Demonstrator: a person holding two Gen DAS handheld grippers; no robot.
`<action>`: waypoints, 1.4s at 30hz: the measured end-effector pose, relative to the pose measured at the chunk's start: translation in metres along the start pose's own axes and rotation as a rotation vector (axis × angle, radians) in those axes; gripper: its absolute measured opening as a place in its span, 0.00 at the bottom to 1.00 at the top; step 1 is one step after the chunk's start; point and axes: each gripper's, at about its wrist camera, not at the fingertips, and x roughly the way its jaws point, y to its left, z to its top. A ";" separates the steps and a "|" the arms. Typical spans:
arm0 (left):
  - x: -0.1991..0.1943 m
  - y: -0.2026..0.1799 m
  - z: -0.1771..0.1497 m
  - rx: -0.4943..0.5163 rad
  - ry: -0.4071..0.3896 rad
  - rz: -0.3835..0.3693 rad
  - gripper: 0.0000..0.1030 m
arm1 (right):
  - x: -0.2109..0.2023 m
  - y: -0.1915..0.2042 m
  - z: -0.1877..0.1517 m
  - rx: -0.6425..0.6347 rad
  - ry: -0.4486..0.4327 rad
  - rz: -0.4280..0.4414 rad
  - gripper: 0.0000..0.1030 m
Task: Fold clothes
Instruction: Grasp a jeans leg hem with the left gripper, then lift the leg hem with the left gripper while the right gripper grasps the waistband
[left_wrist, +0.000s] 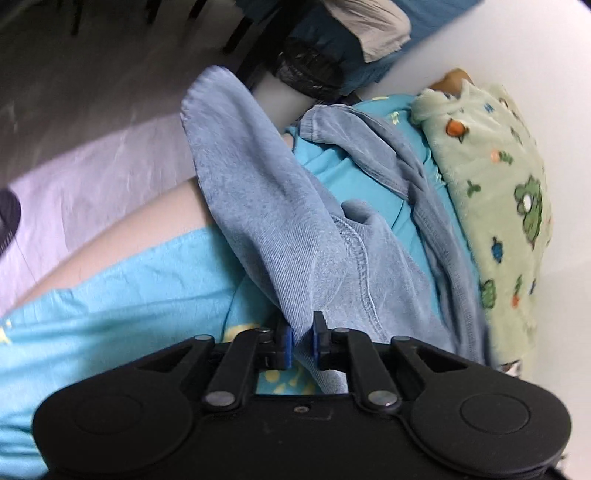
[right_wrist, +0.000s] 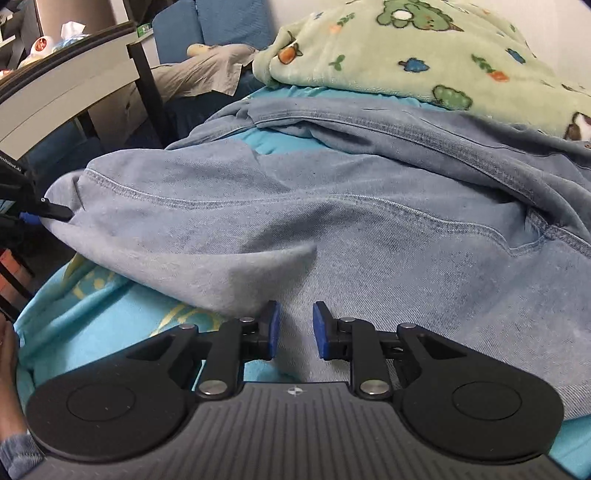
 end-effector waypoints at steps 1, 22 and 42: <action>-0.003 0.000 0.002 -0.008 -0.005 -0.004 0.12 | -0.003 0.000 -0.002 0.007 0.001 -0.002 0.21; 0.038 0.128 0.090 -0.691 0.017 -0.216 0.49 | -0.019 -0.004 -0.007 0.071 -0.009 -0.119 0.27; 0.045 0.119 0.101 -0.521 -0.081 -0.118 0.04 | -0.173 -0.226 -0.025 1.072 -0.283 -0.480 0.44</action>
